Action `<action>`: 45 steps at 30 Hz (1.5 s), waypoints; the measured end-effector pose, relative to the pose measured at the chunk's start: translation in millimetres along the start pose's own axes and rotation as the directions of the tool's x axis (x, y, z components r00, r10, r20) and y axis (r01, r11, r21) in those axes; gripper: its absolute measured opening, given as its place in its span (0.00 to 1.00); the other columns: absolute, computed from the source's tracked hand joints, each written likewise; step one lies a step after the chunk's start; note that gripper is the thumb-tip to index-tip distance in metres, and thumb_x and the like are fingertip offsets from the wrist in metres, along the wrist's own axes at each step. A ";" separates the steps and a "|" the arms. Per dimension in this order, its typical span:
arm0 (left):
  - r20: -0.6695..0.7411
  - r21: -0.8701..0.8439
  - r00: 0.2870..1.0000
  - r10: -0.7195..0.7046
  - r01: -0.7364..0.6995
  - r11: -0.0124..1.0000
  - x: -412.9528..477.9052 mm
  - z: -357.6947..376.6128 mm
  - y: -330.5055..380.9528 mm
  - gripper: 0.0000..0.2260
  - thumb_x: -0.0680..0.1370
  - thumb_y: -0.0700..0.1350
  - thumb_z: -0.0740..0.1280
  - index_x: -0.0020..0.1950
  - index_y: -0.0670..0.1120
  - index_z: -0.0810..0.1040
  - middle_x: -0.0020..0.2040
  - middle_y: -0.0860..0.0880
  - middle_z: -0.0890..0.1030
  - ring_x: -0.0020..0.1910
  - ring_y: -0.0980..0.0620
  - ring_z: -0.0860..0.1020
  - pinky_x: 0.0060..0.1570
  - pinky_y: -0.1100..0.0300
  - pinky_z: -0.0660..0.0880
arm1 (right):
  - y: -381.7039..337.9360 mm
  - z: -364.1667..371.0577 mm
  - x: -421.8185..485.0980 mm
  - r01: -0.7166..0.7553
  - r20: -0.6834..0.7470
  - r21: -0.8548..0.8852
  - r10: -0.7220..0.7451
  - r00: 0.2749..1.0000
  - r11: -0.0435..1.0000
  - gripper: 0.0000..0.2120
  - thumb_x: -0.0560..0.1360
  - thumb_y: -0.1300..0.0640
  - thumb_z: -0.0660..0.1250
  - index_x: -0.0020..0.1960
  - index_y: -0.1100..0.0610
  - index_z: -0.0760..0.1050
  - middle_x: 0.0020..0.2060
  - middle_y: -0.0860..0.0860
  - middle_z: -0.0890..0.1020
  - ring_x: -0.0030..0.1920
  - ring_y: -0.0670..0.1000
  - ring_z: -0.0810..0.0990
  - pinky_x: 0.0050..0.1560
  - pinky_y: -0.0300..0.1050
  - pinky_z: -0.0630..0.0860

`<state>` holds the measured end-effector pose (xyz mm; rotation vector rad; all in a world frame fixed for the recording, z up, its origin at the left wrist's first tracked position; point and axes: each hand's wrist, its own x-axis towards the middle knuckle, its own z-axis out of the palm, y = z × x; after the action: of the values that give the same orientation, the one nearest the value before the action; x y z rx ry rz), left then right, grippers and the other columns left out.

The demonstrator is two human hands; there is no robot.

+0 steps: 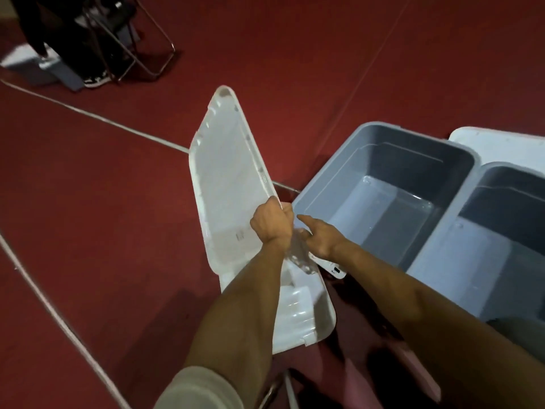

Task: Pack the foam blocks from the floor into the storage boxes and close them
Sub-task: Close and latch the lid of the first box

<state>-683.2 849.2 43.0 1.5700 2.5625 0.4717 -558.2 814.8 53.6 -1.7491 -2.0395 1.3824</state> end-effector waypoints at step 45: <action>0.282 -0.892 0.627 0.727 -0.107 0.439 -385.2 -122.0 327.3 0.18 0.66 0.60 0.70 0.44 0.47 0.83 0.40 0.49 0.86 0.40 0.48 0.84 0.45 0.48 0.83 | 225.5 -201.3 -390.3 0.745 -0.389 0.667 0.850 0.356 -0.007 0.25 0.61 0.59 0.70 0.57 0.66 0.76 0.46 0.60 0.82 0.40 0.57 0.84 0.33 0.46 0.80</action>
<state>-255.4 621.3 231.4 1.5747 1.0276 0.8245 -145.7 580.3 189.5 -1.0802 0.2329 0.7483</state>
